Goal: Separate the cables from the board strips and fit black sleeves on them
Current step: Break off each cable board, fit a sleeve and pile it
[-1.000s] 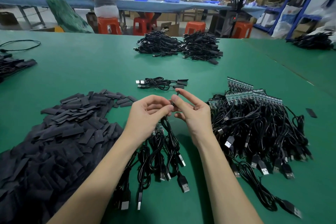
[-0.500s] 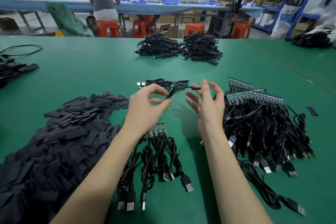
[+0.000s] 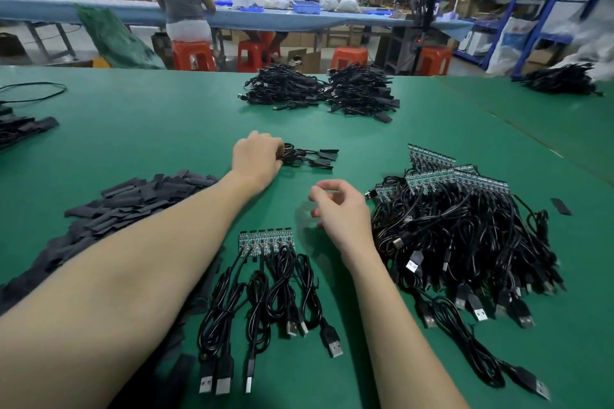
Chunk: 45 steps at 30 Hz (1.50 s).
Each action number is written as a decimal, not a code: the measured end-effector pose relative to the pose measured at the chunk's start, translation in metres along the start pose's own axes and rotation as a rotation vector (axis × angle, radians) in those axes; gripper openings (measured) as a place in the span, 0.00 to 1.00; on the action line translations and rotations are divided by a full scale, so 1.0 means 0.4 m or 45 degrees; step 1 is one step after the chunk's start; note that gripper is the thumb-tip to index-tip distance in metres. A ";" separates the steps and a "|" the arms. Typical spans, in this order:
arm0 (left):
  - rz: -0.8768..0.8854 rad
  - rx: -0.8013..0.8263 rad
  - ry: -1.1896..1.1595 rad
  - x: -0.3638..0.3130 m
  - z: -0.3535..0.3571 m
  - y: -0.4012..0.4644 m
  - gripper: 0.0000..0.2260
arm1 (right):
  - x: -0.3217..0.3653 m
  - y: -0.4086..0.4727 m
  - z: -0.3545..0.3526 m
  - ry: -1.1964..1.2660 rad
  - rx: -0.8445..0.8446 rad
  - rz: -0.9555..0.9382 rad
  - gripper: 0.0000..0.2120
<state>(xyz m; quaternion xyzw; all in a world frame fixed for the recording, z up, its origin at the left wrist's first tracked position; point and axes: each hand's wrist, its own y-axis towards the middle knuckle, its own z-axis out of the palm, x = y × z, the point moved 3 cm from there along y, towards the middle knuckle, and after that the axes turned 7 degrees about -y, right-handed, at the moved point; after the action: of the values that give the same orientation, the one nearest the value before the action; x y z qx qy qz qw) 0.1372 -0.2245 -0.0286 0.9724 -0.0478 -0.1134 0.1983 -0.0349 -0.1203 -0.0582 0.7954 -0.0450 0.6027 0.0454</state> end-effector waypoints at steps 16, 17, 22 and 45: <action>-0.187 0.519 -0.554 -0.014 -0.129 -0.307 0.05 | 0.033 -0.011 -0.008 -0.747 0.411 -0.148 0.06; -0.192 0.566 -0.546 -0.013 -0.131 -0.310 0.05 | 0.035 -0.013 -0.010 -0.762 0.443 -0.140 0.06; -0.199 0.626 -0.751 -0.009 -0.127 -0.319 0.04 | 0.037 -0.024 -0.008 -0.694 0.594 -0.096 0.09; -0.532 0.572 -1.954 -0.047 -0.110 -0.336 0.12 | 0.043 -0.023 -0.030 0.245 0.718 0.235 0.13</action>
<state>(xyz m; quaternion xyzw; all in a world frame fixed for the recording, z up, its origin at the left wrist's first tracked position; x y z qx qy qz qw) 0.1360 -0.0823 -0.0387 0.6299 -0.0098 -0.7682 -0.1138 -0.0407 -0.1100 -0.0386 0.7084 0.0565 0.6655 -0.2281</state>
